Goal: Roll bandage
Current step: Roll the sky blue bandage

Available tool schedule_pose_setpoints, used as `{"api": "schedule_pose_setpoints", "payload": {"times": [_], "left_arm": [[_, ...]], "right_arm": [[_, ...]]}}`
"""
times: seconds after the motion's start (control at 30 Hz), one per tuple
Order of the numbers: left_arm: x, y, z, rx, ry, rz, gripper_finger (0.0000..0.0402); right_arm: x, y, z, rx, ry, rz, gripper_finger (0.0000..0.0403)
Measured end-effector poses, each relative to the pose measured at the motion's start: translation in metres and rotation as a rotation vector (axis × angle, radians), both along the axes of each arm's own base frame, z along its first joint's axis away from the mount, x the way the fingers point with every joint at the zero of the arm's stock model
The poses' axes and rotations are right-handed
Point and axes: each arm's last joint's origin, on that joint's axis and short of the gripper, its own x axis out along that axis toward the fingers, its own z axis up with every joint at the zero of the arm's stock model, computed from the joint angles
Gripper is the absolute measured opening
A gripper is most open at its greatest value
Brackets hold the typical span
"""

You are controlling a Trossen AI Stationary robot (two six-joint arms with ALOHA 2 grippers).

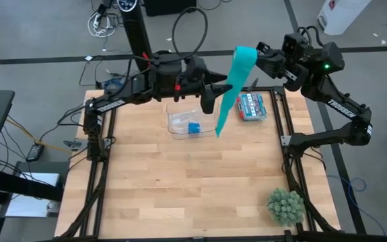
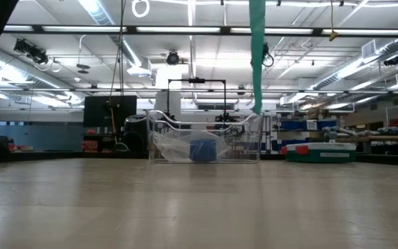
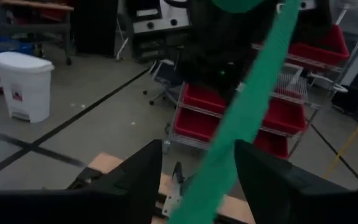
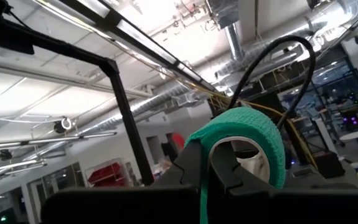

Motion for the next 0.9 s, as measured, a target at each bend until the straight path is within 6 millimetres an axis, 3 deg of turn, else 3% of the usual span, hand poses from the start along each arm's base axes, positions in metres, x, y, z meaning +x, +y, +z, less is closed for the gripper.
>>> {"api": "schedule_pose_setpoints", "payload": {"times": [0.1,0.23,0.57,0.9], "left_arm": [[0.001,-0.001,0.002,0.011,-0.024,-0.052,0.0142],[0.005,-0.003,-0.002,-0.021,-0.017,-0.106,0.0021],[0.007,-0.018,0.008,-0.09,-0.134,-0.159,0.0003],[0.007,-0.035,0.012,-0.104,-0.167,-0.206,0.0001]], "right_arm": [[0.003,0.0,-0.001,0.009,0.003,0.003,0.0],[0.011,-0.001,-0.005,0.026,0.032,0.022,0.0],[0.011,-0.015,-0.011,-0.033,0.087,-0.044,0.0],[-0.001,-0.04,-0.014,-0.06,0.119,-0.185,0.0]]}}
